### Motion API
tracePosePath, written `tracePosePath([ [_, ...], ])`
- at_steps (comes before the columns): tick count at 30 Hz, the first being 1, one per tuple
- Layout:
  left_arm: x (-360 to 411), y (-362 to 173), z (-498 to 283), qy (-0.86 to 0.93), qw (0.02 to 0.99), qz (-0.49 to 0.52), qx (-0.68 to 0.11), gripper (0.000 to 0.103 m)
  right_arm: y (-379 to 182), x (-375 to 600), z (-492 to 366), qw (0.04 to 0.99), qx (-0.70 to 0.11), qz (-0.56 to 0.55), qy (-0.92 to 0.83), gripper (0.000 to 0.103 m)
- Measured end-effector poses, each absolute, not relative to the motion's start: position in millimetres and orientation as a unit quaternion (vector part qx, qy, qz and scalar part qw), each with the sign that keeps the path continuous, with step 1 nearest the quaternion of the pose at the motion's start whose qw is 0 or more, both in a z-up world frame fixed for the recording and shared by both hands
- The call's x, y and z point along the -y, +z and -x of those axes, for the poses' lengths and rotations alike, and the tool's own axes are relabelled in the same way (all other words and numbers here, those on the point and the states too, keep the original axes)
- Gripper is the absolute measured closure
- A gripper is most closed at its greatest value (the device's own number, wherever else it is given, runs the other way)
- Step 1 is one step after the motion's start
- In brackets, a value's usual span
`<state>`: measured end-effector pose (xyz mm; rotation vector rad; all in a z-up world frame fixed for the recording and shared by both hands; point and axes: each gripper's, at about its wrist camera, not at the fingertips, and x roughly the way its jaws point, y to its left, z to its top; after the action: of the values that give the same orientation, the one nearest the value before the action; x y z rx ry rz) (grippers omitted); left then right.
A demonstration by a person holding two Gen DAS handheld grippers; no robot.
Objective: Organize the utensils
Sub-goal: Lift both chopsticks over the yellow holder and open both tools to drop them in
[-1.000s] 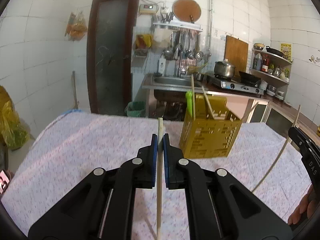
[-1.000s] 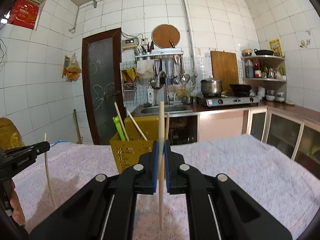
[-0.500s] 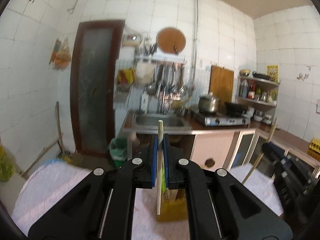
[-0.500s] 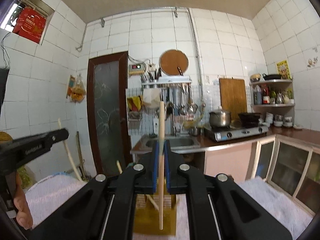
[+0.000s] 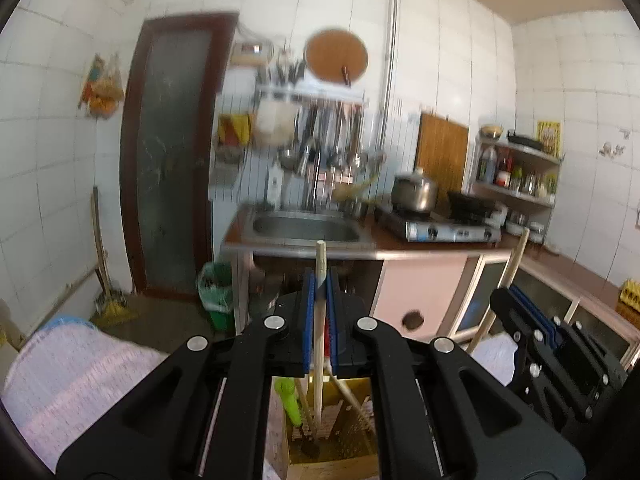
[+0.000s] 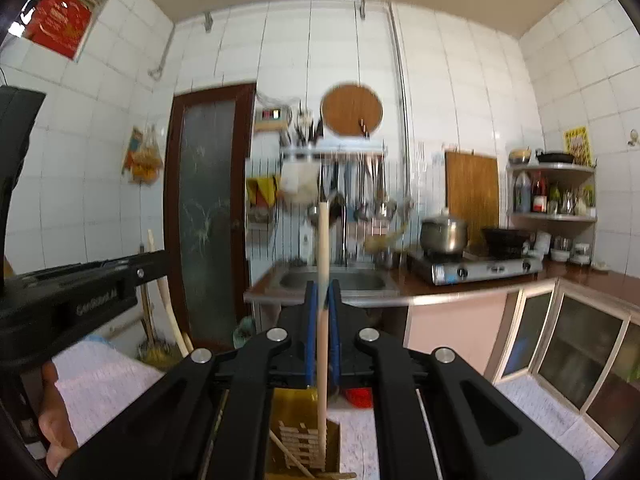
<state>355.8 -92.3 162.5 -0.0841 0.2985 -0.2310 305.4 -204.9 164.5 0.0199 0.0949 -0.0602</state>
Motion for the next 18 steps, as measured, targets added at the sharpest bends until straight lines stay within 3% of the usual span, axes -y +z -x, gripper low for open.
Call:
tracePosePath([
  [7,84.2,116.8,-368.2,-0.095,0.974,0.016,-0.206,0.098,129.7,218.8,-323.1,0.992,-0.118,-0.026,-0.034,0.095],
  [8,81.0,116.8,-365.7,-0.097,0.973,0.014,-0.211,0.093,129.7,220.5,-321.2,0.992,-0.121,-0.027,-0.037,0.084],
  [9,77.7,118.0,-362.2,-0.096,0.972,0.013,-0.213,0.087,131.7,222.8,-318.2,0.991,-0.123,-0.029,-0.04,0.059],
  [10,72.2,120.5,-356.5,-0.09,0.973,0.011,-0.213,0.067,134.0,225.1,-314.1,0.991,-0.123,-0.033,-0.042,0.049],
  [11,67.8,123.0,-351.5,-0.084,0.974,0.011,-0.212,0.047,138.4,228.4,-307.4,0.991,-0.117,-0.038,-0.045,0.045],
  [13,52.7,129.3,-335.4,-0.074,0.976,0.013,-0.206,0.032,146.8,231.5,-295.5,0.992,-0.113,-0.036,-0.05,0.045],
  [15,41.0,131.9,-319.5,-0.069,0.975,0.009,-0.211,0.023,154.6,234.4,-278.3,0.991,-0.114,-0.039,-0.052,0.035],
  [17,30.9,130.2,-304.4,-0.061,0.975,0.008,-0.214,0.006,157.1,234.8,-260.9,0.991,-0.116,-0.042,-0.056,0.029],
  [18,22.9,125.8,-293.5,-0.053,0.975,0.01,-0.216,0.005,155.5,234.2,-252.3,0.99,-0.119,-0.043,-0.059,0.026],
])
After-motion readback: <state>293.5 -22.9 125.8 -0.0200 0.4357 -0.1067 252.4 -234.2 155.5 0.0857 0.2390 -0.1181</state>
